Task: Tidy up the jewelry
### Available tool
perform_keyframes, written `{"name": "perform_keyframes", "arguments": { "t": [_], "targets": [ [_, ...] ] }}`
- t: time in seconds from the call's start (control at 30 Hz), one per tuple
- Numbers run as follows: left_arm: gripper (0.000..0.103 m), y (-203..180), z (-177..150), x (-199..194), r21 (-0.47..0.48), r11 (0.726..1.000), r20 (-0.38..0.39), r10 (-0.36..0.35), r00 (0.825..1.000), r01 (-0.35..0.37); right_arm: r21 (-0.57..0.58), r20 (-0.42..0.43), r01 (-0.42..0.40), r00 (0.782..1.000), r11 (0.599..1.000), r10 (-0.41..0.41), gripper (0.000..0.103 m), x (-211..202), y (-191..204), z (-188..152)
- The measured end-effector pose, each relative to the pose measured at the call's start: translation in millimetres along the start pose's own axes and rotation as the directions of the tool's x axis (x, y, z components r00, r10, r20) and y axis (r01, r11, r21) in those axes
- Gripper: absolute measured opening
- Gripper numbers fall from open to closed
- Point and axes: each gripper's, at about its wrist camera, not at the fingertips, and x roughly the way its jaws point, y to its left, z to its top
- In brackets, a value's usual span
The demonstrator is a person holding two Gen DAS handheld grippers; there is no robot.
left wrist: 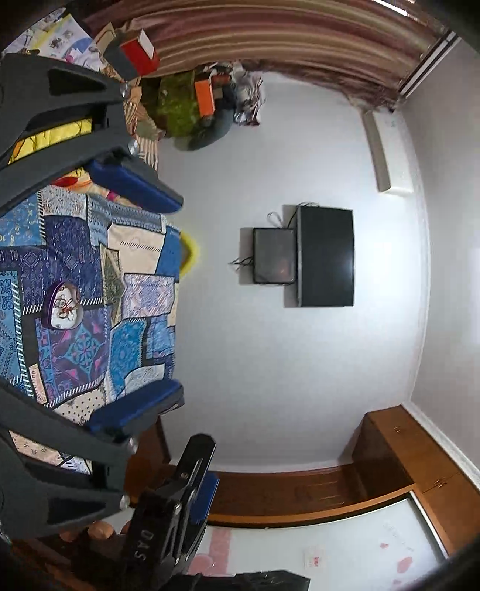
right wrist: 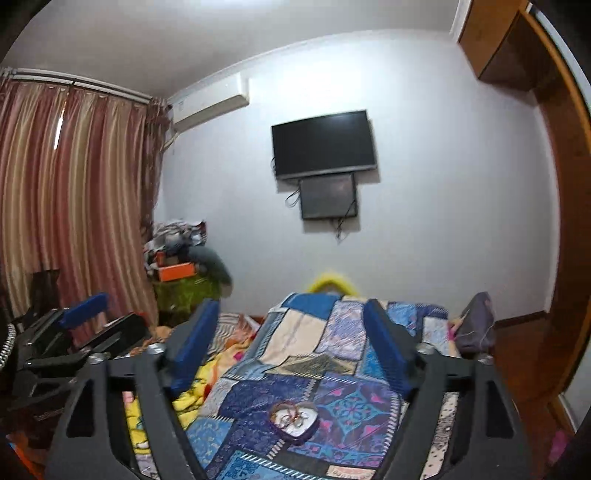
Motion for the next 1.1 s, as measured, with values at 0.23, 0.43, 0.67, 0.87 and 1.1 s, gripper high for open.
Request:
{"name": "perform_keyframes", "arguments": {
  "t": [0.23,0.43,0.67,0.87,1.1],
  "targets": [
    [0.1,7,-4,-13,-0.031,0.999,-0.005,0.017,1.0,-0.017,-0.009,0.01,0.033,0.999,0.999,-0.033,0.103,-5,3,-2],
    [0.1,7,-5,-15,-0.034,0.999,-0.01,0.03,1.0,-0.03,-0.013,-0.004,0.036,0.999,0.999,-0.036,0.103,-7,4,-5],
    [0.1,6,-9,-10,-0.036,0.999,-0.024,0.036,0.999,-0.037,-0.017,-0.016,0.037,0.999,0.999,-0.037,0.103,-9,1,-10],
    [0.1,7,-11,-7,-0.045,0.998,-0.04,0.034,0.999,-0.035,-0.007,-0.037,0.036,0.999,0.999,-0.036,0.103,-9,-1,-14],
    [0.1,9,-13,-2,-0.053,0.998,-0.055,0.036,0.998,-0.039,0.007,-0.064,0.029,0.998,1.0,-0.028,0.103,-7,-5,-17]
  ]
}}
